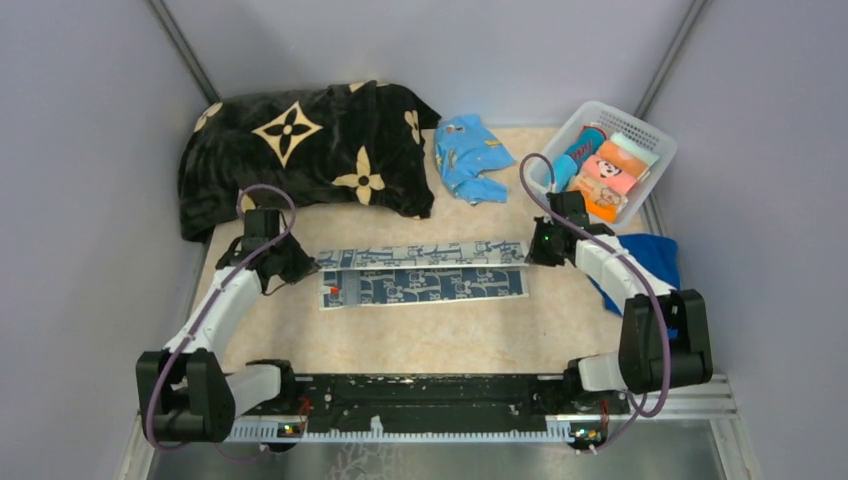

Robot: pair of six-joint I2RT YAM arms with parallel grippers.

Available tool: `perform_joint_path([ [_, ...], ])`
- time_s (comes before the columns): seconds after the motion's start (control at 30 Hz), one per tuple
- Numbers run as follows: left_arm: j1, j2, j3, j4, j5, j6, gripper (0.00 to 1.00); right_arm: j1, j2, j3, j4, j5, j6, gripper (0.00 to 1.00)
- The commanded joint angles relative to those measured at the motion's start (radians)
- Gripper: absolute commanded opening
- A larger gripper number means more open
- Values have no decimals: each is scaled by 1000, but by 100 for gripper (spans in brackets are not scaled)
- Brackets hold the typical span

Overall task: Roll the towels
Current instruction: Fold the towel at the center of the board.

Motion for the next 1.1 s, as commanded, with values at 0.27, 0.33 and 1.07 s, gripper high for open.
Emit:
perform_joint_path([
  [0.27, 9, -177, -182, -73, -49, -96, 2, -7, -117, -150, -13, 0, 41, 0],
  [0.33, 10, -175, -193, -76, -43, -102, 2, -7, -123, -166, -16, -16, 49, 0],
  [1.07, 10, -141, -320, -21, -63, -151, 9, -7, -84, -226, 39, -11, 72, 0],
])
